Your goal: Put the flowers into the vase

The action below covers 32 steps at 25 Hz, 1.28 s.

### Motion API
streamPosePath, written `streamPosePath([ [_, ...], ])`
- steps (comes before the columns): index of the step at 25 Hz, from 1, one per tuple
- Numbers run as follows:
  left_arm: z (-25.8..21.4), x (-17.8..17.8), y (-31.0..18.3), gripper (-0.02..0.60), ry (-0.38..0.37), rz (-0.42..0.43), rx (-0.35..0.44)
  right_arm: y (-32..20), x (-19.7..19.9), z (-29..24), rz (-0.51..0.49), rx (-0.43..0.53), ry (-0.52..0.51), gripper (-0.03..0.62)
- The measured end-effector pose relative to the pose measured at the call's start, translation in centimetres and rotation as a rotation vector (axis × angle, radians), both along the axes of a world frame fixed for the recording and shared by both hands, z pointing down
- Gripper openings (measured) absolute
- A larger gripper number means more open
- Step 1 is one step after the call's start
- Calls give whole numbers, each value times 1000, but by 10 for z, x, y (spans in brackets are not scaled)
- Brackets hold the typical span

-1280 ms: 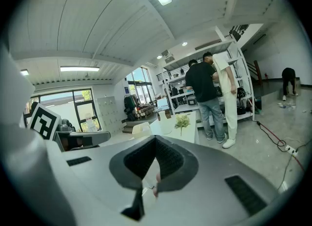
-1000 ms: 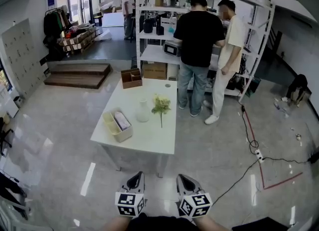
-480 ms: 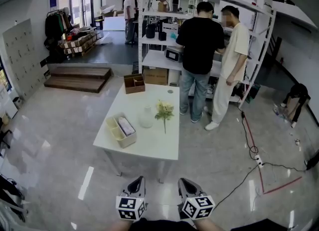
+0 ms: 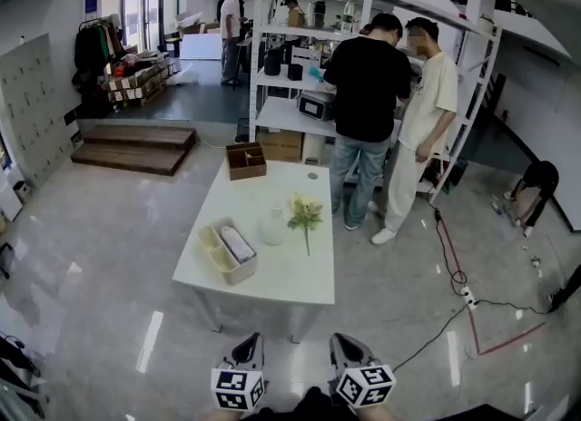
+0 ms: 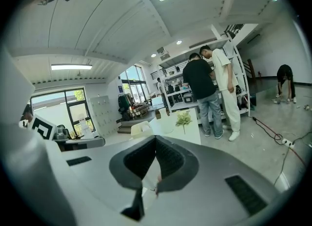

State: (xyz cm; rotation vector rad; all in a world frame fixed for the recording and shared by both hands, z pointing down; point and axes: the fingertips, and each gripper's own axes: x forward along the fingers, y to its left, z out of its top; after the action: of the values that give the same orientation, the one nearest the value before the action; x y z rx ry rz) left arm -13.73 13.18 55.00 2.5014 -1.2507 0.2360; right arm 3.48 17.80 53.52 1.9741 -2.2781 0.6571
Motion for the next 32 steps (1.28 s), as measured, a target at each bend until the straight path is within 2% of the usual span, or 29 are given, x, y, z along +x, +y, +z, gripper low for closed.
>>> streamPosePath([
  [6, 9, 13, -39, 3, -5, 1, -33, -38, 18, 23, 0, -21, 2, 3],
  [9, 13, 28, -70, 3, -29, 4, -29, -73, 32, 29, -11, -11, -17, 3],
  [13, 5, 64, -127, 3, -67, 7, 0, -134, 57, 21, -42, 33, -44, 3],
  [19, -30, 124, -210, 3, -53, -34, 78, -219, 94, -21, -124, 102, -21, 3],
  [22, -36, 143, -238, 3, -41, -67, 74, -252, 109, -27, -165, 98, 0, 3],
  [27, -29, 155, -269, 3, -43, -98, 37, -290, 115, -19, -205, 64, -4, 3],
  [32, -22, 157, -295, 3, -52, -80, 34, -316, 107, -19, -203, 72, -3, 3],
])
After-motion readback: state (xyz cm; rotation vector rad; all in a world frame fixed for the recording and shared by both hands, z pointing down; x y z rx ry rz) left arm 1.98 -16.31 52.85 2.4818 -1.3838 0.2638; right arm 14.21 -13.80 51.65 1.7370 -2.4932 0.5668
